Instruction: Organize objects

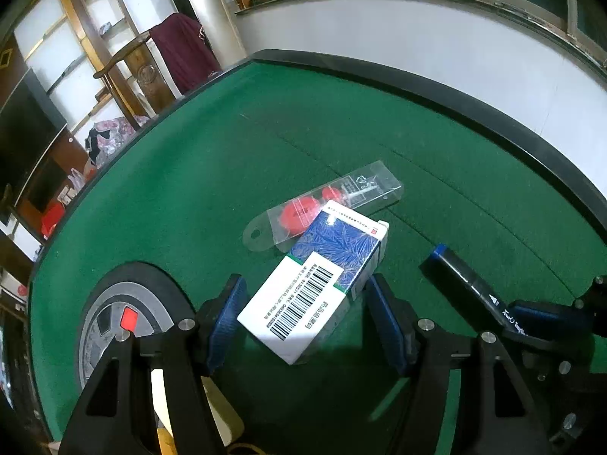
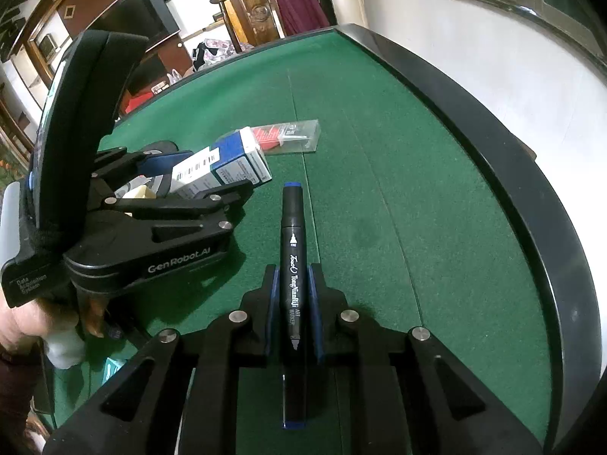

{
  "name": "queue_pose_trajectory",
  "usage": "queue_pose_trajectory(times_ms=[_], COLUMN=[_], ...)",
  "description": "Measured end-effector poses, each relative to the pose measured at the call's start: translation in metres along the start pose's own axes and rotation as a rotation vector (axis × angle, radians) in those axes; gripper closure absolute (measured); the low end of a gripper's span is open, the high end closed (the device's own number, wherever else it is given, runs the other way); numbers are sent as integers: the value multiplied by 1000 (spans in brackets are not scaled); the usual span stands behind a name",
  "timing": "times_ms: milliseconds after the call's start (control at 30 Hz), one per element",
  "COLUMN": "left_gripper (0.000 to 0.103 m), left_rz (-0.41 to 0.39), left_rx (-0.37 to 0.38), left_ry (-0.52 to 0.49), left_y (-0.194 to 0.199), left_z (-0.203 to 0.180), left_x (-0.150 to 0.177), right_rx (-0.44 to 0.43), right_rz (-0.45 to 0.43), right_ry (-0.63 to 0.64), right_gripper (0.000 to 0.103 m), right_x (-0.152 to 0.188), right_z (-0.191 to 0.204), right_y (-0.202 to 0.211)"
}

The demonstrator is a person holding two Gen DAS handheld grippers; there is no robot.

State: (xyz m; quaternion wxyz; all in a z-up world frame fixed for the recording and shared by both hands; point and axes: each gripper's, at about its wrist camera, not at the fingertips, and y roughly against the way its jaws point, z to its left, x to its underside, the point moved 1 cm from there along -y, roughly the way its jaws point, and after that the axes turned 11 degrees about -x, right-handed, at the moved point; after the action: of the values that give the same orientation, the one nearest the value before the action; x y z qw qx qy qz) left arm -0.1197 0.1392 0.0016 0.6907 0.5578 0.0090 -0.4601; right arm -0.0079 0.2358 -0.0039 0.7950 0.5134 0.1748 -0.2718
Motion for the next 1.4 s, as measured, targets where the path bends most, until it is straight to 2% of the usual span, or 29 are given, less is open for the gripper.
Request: queue_pose_trajectory(times_ms=[33, 133, 167, 367, 667, 967, 1133, 1233, 1400], left_gripper=[46, 71, 74, 74, 74, 74, 74, 74, 74], left_rz=[2, -2, -4, -18, -51, -63, -79, -63, -42], left_rx=[3, -3, 0, 12, 18, -30, -72, -62, -97], left_ry=[3, -1, 1, 46, 176, 321, 417, 505, 613], left_y=[0, 5, 6, 20, 79, 143, 174, 183, 192], left_z=[0, -4, -6, -2, 27, 59, 81, 97, 128], left_x=[0, 2, 2, 7, 38, 107, 148, 171, 214], right_rx=[-1, -1, 1, 17, -31, -37, -5, 21, 31], right_rz=[0, -2, -3, -10, -26, -48, -57, -54, -62], right_ry=[0, 2, 5, 31, -11, -9, 22, 49, 58], right_gripper=[90, 90, 90, 90, 90, 90, 90, 91, 90], right_x=[0, 2, 3, 6, 0, -1, 0, 2, 13], right_z=[0, -1, -1, 5, -4, -5, 0, 5, 14], right_y=[0, 2, 2, 3, 1, -1, -1, -1, 16])
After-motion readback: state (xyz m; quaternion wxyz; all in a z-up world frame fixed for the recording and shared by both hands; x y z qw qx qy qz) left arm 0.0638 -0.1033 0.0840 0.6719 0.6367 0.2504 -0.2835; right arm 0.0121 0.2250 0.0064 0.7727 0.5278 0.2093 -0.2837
